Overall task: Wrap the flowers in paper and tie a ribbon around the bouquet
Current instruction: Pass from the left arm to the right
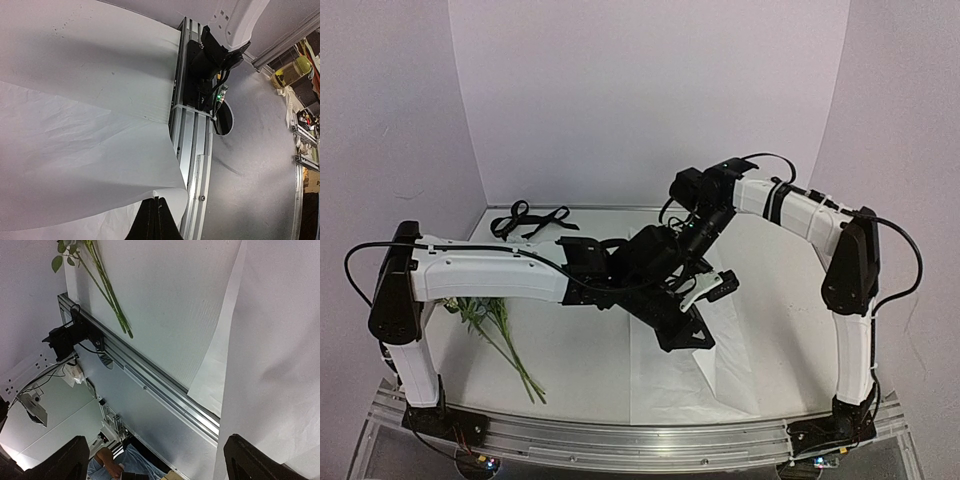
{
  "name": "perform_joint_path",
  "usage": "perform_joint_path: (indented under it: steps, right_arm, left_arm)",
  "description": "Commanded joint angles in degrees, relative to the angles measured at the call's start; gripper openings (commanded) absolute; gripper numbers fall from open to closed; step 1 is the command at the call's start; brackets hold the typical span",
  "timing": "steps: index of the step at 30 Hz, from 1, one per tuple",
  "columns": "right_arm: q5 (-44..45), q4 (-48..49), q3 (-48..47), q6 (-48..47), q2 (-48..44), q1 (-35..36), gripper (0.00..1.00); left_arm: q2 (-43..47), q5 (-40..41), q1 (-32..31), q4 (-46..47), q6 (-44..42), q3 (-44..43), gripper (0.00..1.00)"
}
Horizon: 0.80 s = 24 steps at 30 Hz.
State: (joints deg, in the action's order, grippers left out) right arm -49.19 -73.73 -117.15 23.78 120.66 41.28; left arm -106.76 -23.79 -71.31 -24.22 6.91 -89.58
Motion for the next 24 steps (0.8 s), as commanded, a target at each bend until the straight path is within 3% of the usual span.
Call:
perform_joint_path:
  steps: [1,11,15,19,24]
  right_arm:
    - [-0.5,-3.9,0.4,-3.6,0.4,1.1,0.97]
    - [6.3,-7.5,4.1,-7.4,0.4,2.1,0.87]
    - [8.9,-8.2,5.4,-8.3,0.2,2.4,0.76]
    - [10.8,-8.5,5.8,-8.5,0.2,2.6,0.58]
    - [12.5,-8.4,5.5,-8.2,-0.7,2.6,0.17]
  left_arm:
    - [3.9,0.3,0.0,-0.3,-2.2,-2.9,0.00]
    - [4.3,1.1,0.0,-0.3,-2.7,-3.2,0.00]
    - [4.5,1.2,0.0,0.0,-2.5,-2.9,0.00]
    - [4.7,1.2,0.0,0.4,-2.1,-2.4,0.00]
    - [5.4,2.3,0.0,1.2,-1.1,-0.9,0.00]
